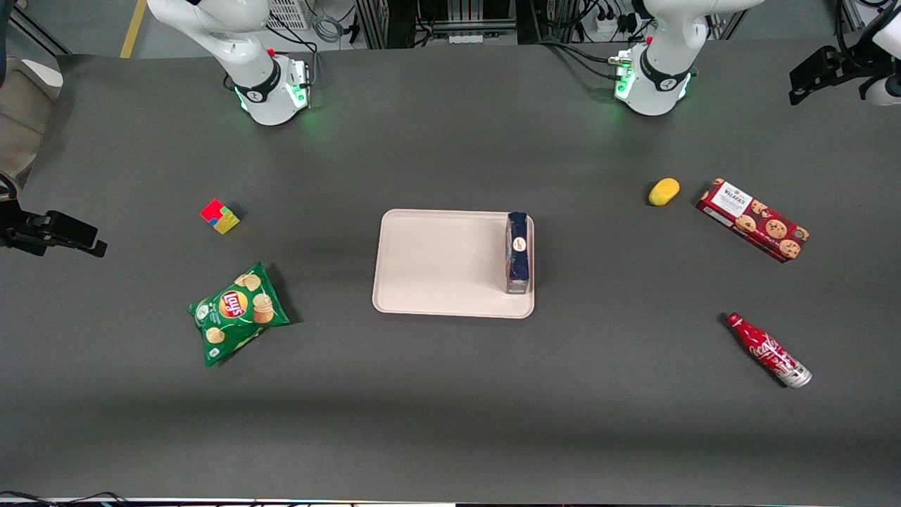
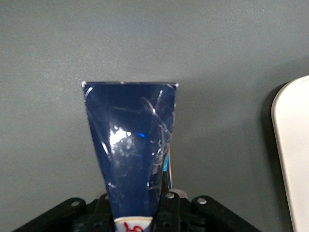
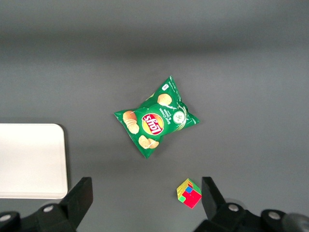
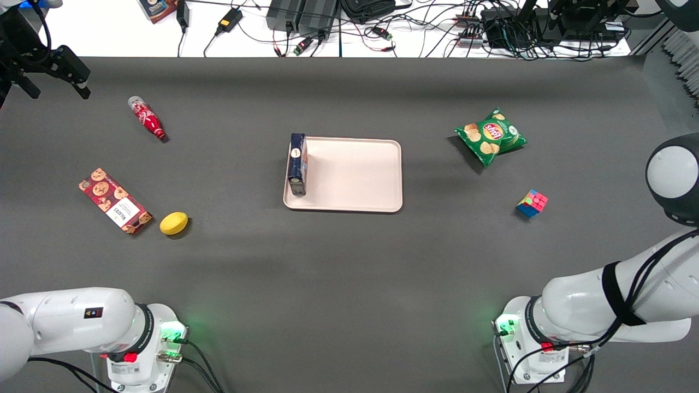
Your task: Place cookie box on tray
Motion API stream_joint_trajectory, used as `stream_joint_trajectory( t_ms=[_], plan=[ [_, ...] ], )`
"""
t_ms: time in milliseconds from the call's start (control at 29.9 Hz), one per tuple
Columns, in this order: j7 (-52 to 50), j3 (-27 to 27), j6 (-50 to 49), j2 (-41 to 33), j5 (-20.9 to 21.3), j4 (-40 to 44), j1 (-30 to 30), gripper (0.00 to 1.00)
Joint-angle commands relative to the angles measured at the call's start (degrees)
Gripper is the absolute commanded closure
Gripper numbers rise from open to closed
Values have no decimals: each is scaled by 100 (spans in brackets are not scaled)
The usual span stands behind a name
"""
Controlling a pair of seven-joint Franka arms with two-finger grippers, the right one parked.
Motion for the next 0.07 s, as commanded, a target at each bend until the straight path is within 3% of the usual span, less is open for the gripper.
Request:
stream_joint_trajectory(
  t_ms=[0,33],
  plan=[
    [87,58,107,-104,-98,-94,-75,0],
    [87,58,107,-96,-98,-85,-75,0]
  ],
)
